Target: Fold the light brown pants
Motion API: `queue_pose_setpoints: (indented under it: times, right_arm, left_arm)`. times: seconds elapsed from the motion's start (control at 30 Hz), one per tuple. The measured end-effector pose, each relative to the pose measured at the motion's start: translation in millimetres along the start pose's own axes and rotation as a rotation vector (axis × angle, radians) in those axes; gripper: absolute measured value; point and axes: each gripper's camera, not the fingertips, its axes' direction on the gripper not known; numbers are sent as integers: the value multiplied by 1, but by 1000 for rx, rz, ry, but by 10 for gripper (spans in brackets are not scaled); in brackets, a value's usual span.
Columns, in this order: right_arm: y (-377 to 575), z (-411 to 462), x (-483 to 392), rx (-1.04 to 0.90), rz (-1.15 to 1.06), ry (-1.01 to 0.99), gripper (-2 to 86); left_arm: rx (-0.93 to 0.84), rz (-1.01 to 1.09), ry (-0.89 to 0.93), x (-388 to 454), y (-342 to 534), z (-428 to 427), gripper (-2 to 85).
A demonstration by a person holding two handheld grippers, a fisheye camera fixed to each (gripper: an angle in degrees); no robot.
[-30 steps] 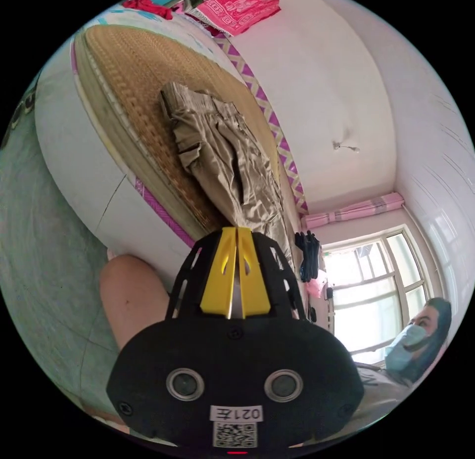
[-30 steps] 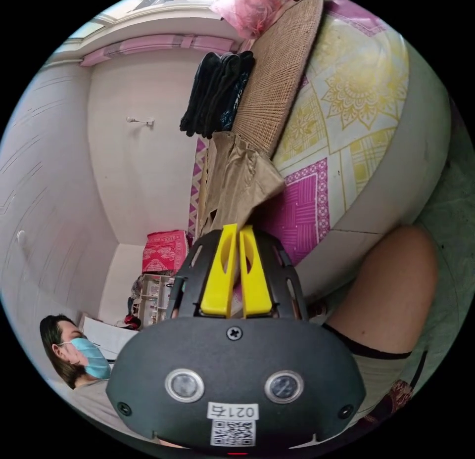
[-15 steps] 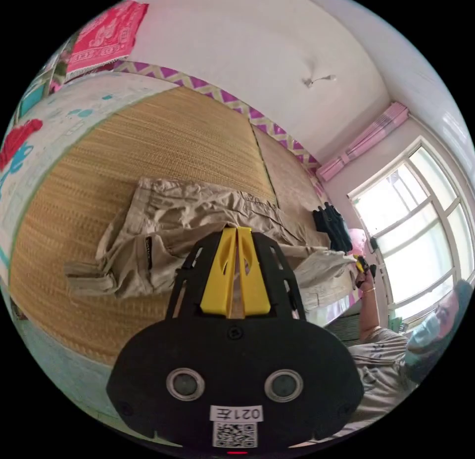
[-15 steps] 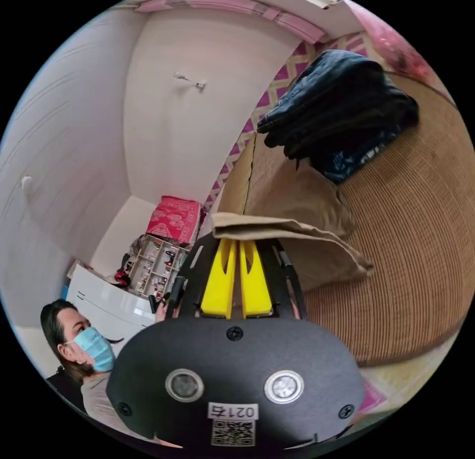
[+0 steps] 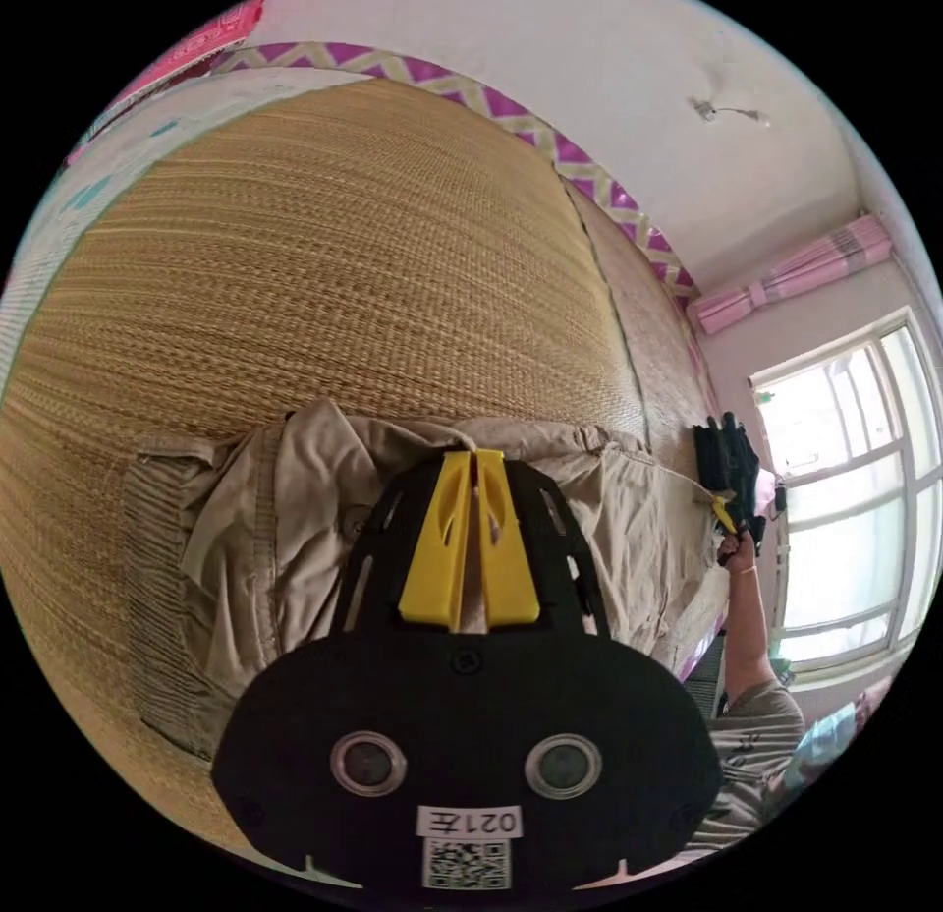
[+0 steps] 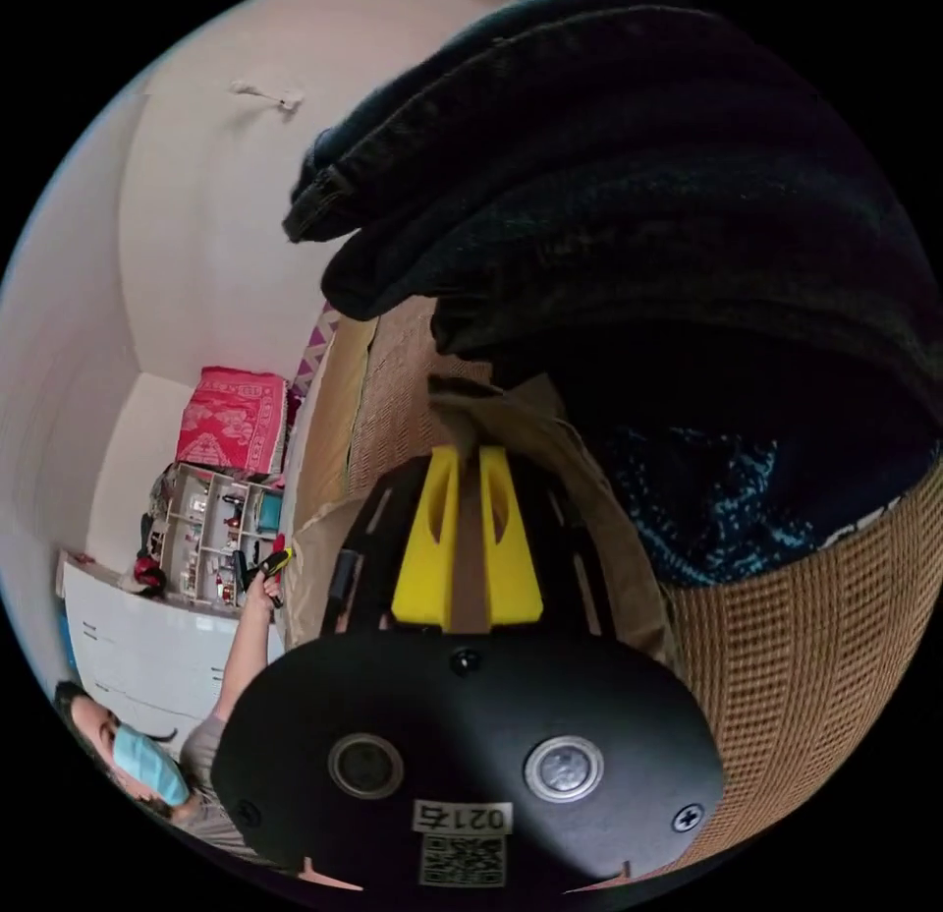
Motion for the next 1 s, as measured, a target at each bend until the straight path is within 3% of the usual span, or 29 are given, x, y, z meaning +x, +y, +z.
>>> queue_pose_setpoints:
  times: [0.17,0.23,0.33,0.4,0.47,0.67,0.73,0.9,1.0]
  right_arm:
    - [20,-65,-4,123,-82,-41,66]
    - [27,-78,-9,113,-117,-21,58]
    - [33,-61,-23,-13,-230,38,21]
    - [40,-19,-34,-180,-328,241,1]
    - [50,-9,-43,-166,-423,360,-5]
    - [36,-51,-52,-278,-426,511,0]
    - [37,-85,-47,-198,-387,518,7]
    - [52,-178,10,63,-26,220,89]
    - [47,-185,34,79,95,161,115]
  left_arm:
    - [171,24,63,-15,74,-54,-10]
    - [128,123,100,4,96,-51,-10]
    - [-79,291,78,48,131,-4,-10]
    - [-224,328,-124,58,161,42,-10]
    - [-138,324,-96,48,176,35,-10]
    - [-93,267,-103,27,196,2,-10]
    - [-24,294,-121,33,213,-17,-10]
    - [80,302,-35,39,274,-61,-10]
    - [120,280,11,33,307,-82,-10]
